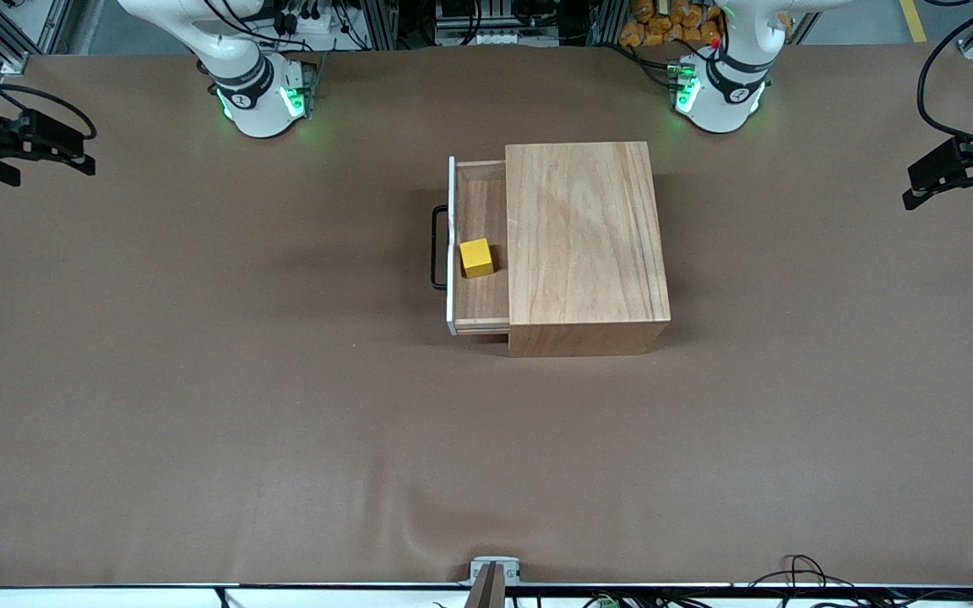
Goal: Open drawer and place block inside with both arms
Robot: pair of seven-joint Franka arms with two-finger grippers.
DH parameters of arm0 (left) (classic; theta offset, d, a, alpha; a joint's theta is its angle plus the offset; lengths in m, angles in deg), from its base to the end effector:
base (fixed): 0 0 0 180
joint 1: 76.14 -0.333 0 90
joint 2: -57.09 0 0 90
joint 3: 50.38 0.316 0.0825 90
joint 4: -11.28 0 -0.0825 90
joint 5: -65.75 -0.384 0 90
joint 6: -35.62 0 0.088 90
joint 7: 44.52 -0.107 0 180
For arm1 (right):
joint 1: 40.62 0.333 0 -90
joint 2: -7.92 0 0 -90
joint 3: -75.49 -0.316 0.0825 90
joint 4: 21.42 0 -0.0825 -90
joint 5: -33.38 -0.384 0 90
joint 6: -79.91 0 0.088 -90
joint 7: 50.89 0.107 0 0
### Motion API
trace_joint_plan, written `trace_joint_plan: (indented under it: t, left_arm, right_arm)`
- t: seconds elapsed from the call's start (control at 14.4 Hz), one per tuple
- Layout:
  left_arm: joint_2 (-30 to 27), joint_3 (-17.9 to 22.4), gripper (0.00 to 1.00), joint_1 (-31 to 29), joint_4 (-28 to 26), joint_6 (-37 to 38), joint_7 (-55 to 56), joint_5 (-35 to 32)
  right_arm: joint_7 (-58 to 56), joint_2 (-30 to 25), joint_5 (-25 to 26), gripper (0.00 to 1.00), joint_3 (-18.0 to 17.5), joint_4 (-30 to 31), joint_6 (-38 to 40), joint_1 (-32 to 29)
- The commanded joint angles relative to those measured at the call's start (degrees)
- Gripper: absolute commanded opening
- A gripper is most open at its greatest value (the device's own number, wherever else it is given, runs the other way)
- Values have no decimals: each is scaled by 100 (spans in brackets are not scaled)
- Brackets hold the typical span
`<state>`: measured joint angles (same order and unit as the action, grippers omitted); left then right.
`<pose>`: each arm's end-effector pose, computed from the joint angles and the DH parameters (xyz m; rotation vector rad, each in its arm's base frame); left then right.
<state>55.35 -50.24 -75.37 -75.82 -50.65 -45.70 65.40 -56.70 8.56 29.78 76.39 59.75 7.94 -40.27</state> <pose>0.5386 -0.0052 0.6591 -3.1350 0.0488 -0.0249 0.5228 0.0031 0.6642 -3.0560 -0.1623 0.2578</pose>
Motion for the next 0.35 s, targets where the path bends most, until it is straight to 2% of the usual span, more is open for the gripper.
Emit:
trace_joint_plan:
  t: [0.0,0.28]
  left_arm:
    - [25,-76,100,-104,89,102,-32,71]
    - [25,-76,100,-104,89,102,-32,97]
  right_arm:
    - [-34,-29,-36,100,-47,-66,79,-105]
    - [299,-29,-9,100,-38,-66,0,-105]
